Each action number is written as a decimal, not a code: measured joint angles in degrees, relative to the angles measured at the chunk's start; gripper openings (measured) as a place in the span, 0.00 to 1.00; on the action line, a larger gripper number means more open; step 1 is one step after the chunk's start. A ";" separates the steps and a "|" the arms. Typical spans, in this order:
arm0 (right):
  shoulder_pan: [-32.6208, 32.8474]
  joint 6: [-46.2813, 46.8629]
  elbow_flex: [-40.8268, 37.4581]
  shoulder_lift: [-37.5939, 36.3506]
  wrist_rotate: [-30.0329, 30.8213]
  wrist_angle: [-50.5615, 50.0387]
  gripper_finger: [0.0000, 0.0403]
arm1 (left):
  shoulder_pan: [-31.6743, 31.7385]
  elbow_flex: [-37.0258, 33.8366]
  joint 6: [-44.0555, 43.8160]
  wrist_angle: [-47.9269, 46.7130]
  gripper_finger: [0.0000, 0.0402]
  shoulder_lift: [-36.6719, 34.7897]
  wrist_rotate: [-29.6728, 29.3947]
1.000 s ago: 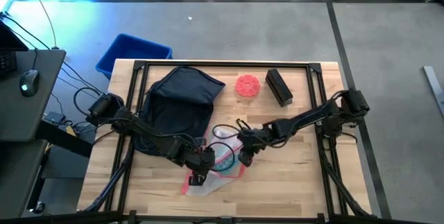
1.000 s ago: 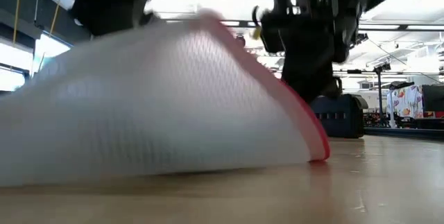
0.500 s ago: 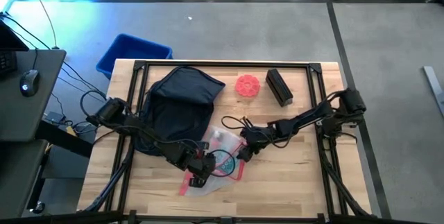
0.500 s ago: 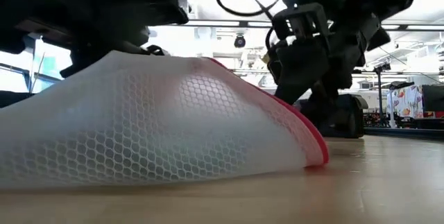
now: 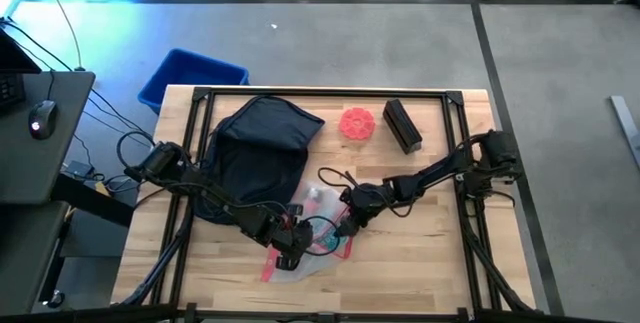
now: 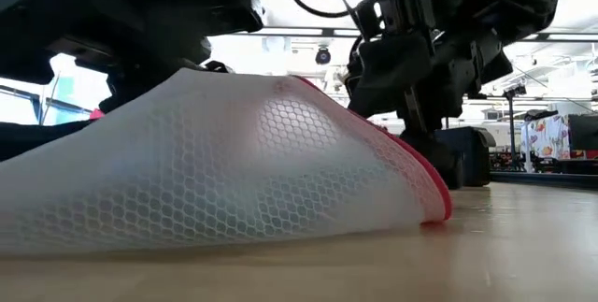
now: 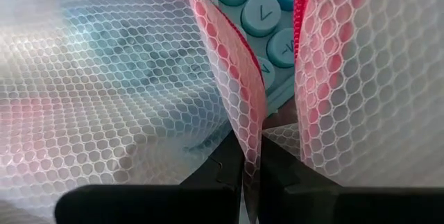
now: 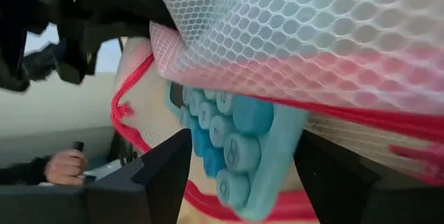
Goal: Unpack backpack
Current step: Remove the blue calculator from the transparent pink zip bag
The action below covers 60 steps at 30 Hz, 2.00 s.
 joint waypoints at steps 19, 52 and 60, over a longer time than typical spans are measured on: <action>0.63 5.61 -2.98 -2.85 -4.52 5.40 0.17 | -0.76 -0.26 -7.93 -6.40 0.00 -4.56 -4.99; -6.05 15.10 -20.83 -42.98 44.44 -7.24 0.17 | -2.05 -0.11 -15.65 -8.01 0.00 -4.88 -6.43; -27.31 12.02 -20.83 -31.73 34.64 7.03 0.17 | -2.08 -0.09 -15.63 -7.77 0.00 -4.90 -6.22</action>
